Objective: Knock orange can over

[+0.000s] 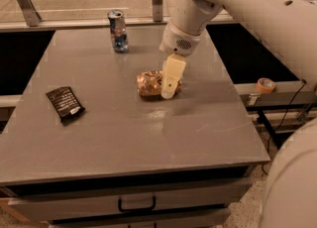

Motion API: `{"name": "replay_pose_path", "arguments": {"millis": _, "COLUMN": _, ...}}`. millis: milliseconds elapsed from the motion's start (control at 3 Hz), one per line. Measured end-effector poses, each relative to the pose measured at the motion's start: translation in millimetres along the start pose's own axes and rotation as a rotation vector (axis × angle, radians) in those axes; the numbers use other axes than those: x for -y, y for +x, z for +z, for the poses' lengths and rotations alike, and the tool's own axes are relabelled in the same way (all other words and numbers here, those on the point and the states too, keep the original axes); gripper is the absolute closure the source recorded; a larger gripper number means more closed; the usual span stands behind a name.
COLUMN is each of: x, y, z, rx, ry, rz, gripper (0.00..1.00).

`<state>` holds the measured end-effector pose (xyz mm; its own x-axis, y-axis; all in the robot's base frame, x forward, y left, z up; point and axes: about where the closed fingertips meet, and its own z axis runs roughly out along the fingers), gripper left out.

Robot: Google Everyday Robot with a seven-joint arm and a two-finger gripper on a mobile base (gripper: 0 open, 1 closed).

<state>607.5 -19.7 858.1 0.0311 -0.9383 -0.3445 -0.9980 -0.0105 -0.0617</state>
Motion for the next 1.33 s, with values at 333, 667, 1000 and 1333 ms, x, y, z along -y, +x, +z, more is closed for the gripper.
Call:
{"name": "replay_pose_path", "arguments": {"millis": 333, "x": 0.6, "y": 1.6, "z": -0.8, "rx": 0.034, "ry": 0.008, "rz": 0.036, "gripper": 0.0}}
{"name": "replay_pose_path", "arguments": {"millis": 667, "x": 1.4, "y": 2.2, "z": -4.6, "rx": 0.071, "ry": 0.03, "rz": 0.061, "gripper": 0.0}}
{"name": "replay_pose_path", "arguments": {"millis": 1000, "x": 7.7, "y": -0.2, "z": -38.9, "rx": 0.22, "ry": 0.116, "rz": 0.111, "gripper": 0.0}}
{"name": "replay_pose_path", "arguments": {"millis": 1333, "x": 7.0, "y": 4.9, "z": -92.8, "rx": 0.419, "ry": 0.254, "rz": 0.175, "gripper": 0.0}}
